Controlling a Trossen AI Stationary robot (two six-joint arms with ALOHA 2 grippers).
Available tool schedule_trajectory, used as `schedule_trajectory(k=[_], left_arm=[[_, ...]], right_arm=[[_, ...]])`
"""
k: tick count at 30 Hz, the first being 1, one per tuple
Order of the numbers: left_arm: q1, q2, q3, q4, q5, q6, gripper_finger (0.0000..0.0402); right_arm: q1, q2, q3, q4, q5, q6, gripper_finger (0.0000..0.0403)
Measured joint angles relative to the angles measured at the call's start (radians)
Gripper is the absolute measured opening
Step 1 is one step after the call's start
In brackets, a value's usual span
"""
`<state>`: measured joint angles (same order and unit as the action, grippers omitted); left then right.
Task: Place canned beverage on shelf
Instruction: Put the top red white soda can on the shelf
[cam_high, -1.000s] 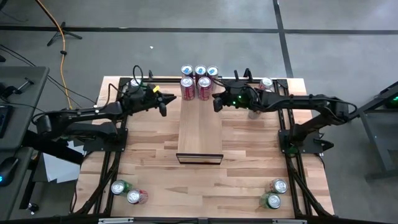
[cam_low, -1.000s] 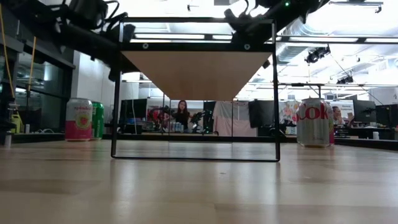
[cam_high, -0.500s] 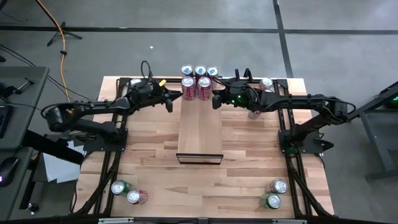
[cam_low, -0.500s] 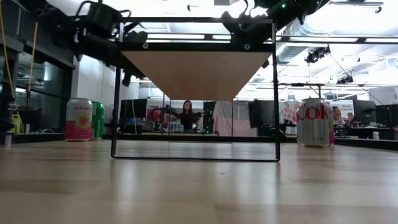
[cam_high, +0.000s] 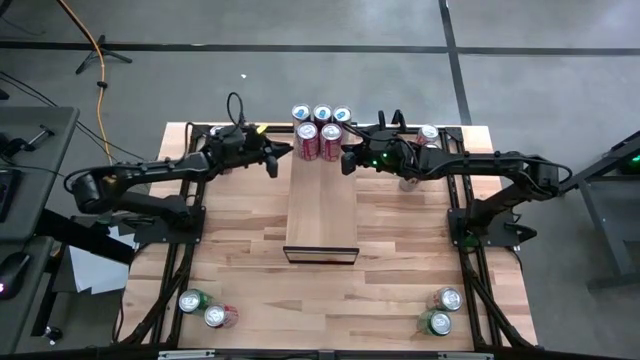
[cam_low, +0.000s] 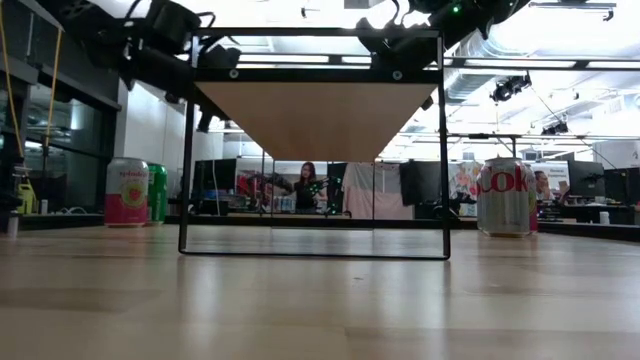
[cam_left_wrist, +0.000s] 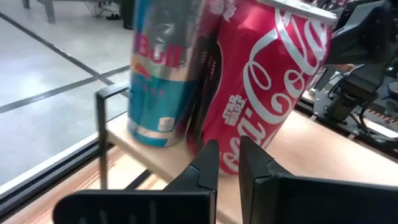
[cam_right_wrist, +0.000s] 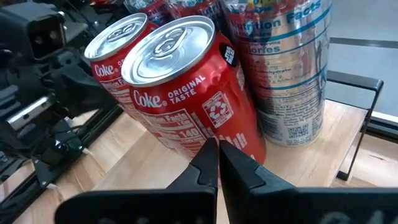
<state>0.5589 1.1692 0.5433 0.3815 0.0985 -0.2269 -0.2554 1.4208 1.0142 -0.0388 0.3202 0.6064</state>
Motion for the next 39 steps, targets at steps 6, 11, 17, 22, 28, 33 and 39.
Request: schedule_trajectory(k=[6,11,17,22,28,33,39], left_arm=[[0.030,-0.152,0.000,-0.103,0.000,0.054,0.0000],[0.051,-0.238,0.000,-0.141,0.000,0.056,0.0000],[0.052,-0.263,0.000,-0.189,-0.001,0.049,0.0000],[0.029,-0.194,0.000,-0.181,0.052,0.021,0.0000],[-0.010,-0.084,0.000,-0.104,0.061,0.019,0.0000],[-0.019,-0.025,0.000,-0.061,0.061,0.019,0.0000],[-0.016,0.019,0.000,-0.026,0.061,0.020,0.0000]], right_arm=[[0.000,0.037,0.000,0.078,-0.011,0.000,0.0000],[0.000,0.077,0.000,0.100,-0.025,0.023,0.0000],[0.001,0.071,0.000,0.091,-0.024,0.000,0.0000],[0.001,0.034,0.000,0.074,-0.033,-0.042,0.0000],[0.001,-0.022,0.000,0.005,0.010,-0.110,0.0000],[-0.021,-0.051,0.000,-0.057,0.103,-0.116,0.0000],[-0.071,-0.052,0.000,-0.057,0.126,-0.115,0.0000]])
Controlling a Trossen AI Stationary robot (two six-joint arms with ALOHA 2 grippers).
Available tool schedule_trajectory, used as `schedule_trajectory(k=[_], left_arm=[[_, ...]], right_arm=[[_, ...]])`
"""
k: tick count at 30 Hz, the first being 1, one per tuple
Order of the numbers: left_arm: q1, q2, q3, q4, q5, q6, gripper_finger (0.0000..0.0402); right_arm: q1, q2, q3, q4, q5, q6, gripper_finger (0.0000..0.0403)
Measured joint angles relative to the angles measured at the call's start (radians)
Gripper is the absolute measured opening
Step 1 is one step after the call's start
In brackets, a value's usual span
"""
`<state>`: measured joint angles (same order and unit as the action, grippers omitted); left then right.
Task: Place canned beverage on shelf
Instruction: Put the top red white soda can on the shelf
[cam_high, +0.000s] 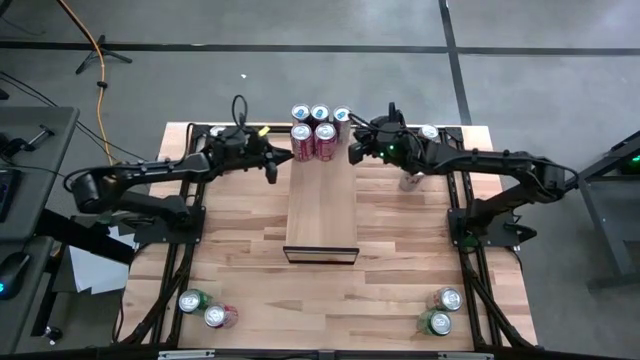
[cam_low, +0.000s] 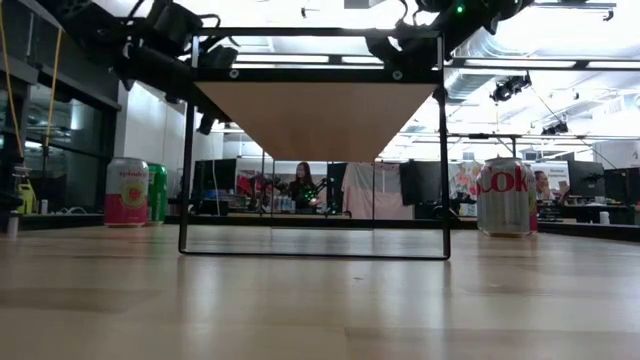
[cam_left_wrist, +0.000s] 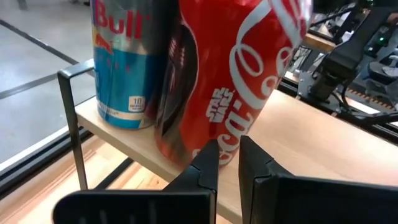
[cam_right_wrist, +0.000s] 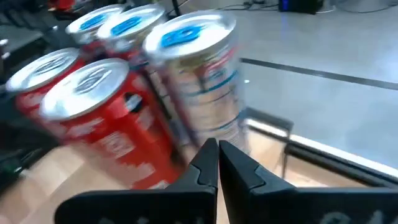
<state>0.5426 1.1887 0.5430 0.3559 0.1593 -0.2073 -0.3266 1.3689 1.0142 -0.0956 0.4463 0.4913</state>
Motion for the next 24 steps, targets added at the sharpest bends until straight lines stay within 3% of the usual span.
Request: schedule_trajectory(k=[4,11,24], left_arm=[[0.000,0.023,0.000,0.012,0.000,0.000,0.0000],[0.000,0.044,0.000,0.015,0.000,0.001,0.0000],[0.001,0.044,0.000,0.069,-0.034,0.048,0.0000]], right_arm=[[-0.044,0.000,0.000,0.016,0.021,-0.002,0.0000],[-0.097,0.000,0.000,0.087,-0.073,0.005,0.0000],[-0.106,0.001,0.000,0.116,-0.126,0.032,0.0000]])
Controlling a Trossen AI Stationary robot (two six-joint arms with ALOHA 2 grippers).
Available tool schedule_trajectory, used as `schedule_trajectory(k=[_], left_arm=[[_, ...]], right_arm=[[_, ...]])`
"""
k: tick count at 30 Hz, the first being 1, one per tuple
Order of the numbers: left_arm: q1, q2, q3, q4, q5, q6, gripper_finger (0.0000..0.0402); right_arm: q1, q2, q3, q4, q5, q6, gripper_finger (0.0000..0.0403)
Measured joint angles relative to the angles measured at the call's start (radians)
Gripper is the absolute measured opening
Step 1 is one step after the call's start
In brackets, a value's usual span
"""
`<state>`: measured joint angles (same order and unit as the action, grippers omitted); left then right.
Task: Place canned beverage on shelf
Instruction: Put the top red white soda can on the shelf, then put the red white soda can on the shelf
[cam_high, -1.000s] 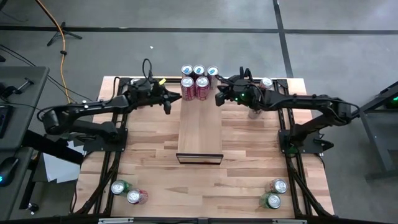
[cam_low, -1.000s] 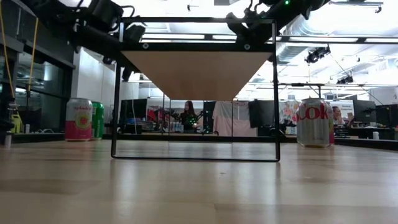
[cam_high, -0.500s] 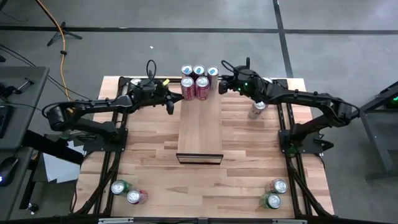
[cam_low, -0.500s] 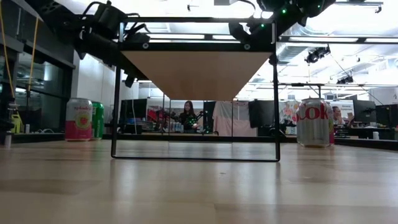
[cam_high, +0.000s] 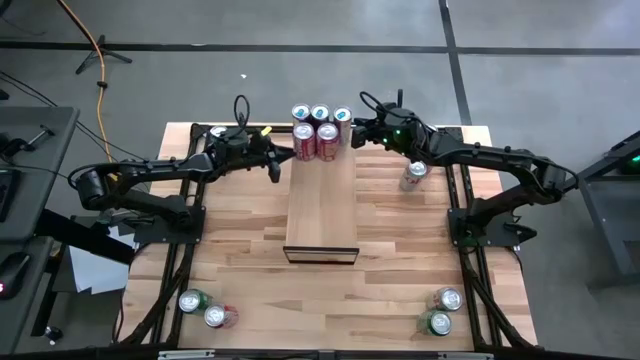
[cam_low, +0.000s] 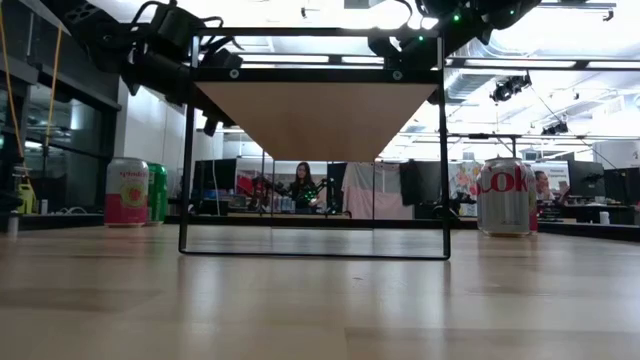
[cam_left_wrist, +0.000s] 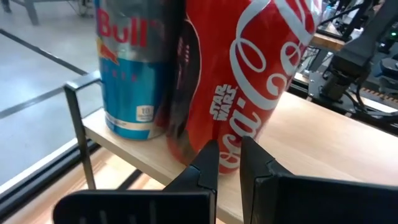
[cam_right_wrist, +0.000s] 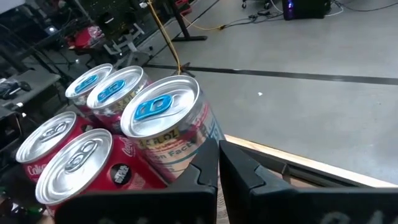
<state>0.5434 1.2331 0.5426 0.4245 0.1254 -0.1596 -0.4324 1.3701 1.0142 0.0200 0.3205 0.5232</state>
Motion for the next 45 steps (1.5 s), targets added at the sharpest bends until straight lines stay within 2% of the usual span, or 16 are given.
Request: schedule_trajectory(k=[15,21,26,33,37,39,41,45], left_arm=[[0.000,-0.010,0.000,0.002,0.012,-0.020,0.0000],[0.001,-0.025,0.000,-0.015,0.031,-0.047,0.0000],[0.014,-0.141,0.000,-0.036,0.035,-0.047,0.0000],[0.021,-0.398,0.000,-0.056,0.034,-0.067,0.0000],[-0.004,-0.495,0.000,-0.046,0.043,-0.227,0.0000],[-0.016,-0.522,0.000,-0.015,0.085,-0.296,0.0000],[-0.034,-0.540,0.000,0.018,0.133,-0.308,0.0000],[-0.086,-0.537,0.000,0.054,0.136,-0.294,0.0000]], right_arm=[[0.000,0.061,0.000,0.066,-0.044,0.045,0.0000],[0.000,0.018,0.000,0.023,-0.041,-0.033,0.0000],[-0.002,-0.090,0.000,-0.150,-0.037,-0.117,0.0000],[0.028,-0.279,0.000,-0.347,-0.037,-0.165,0.0000],[0.083,-0.360,0.000,-0.349,-0.044,-0.193,0.0000],[0.110,-0.389,0.000,-0.322,-0.041,-0.199,0.0000],[0.133,-0.406,0.000,-0.297,-0.041,-0.218,0.0000],[0.166,-0.411,0.000,-0.242,-0.059,-0.259,0.0000]])
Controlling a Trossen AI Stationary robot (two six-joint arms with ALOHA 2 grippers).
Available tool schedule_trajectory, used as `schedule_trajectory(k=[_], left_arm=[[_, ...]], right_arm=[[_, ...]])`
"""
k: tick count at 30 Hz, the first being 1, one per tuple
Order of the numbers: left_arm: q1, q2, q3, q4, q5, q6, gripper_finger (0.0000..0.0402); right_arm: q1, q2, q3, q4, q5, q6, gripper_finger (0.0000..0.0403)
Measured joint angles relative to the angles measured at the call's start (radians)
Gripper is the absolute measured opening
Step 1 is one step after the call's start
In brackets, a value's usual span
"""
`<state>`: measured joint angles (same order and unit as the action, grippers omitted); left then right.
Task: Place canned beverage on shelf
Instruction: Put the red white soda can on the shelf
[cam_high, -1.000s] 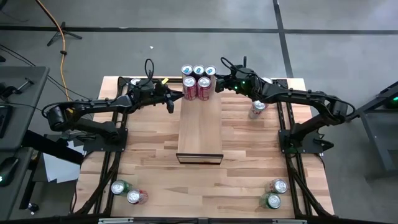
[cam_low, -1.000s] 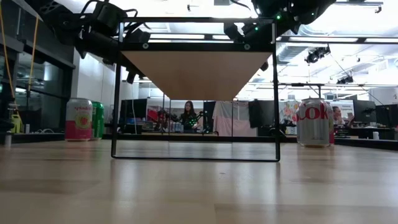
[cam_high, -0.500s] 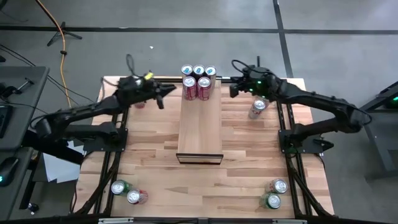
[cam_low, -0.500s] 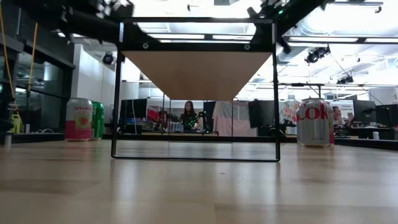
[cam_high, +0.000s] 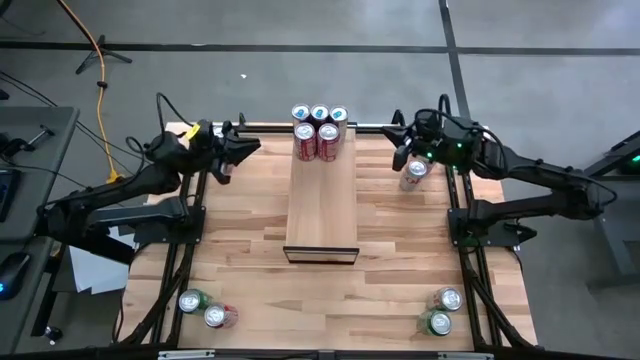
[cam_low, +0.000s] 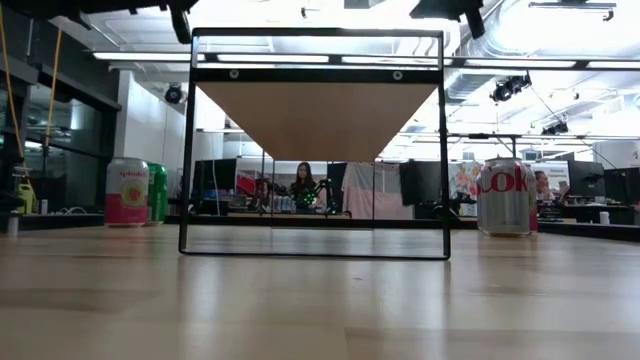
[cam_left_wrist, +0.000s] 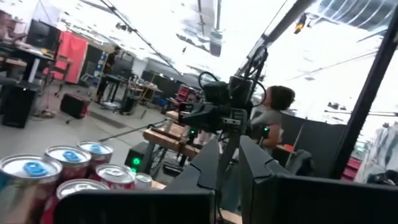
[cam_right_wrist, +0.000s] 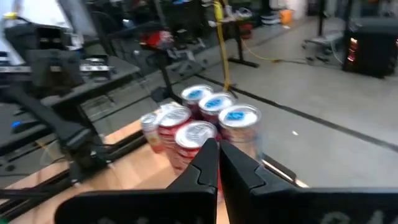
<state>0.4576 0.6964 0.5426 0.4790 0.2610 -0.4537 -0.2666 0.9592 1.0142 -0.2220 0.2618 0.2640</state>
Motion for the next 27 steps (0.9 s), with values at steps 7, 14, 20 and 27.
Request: schedule_trajectory(k=[7,14,20,27], left_arm=[[-0.059,0.013,0.000,0.013,-0.011,0.051,0.0000],[-0.062,0.014,0.000,0.013,-0.014,0.090,0.0000],[-0.062,0.014,0.000,0.021,-0.057,0.100,0.0004],[-0.061,0.014,0.056,-0.036,-0.065,0.151,0.0085]], right_arm=[[0.021,0.010,0.000,0.017,-0.138,-0.030,0.0000],[0.027,0.010,0.000,0.017,-0.141,-0.018,0.0000],[0.027,0.010,0.000,0.017,-0.141,-0.003,0.0000],[0.027,0.010,0.000,0.017,-0.142,0.026,0.0000]])
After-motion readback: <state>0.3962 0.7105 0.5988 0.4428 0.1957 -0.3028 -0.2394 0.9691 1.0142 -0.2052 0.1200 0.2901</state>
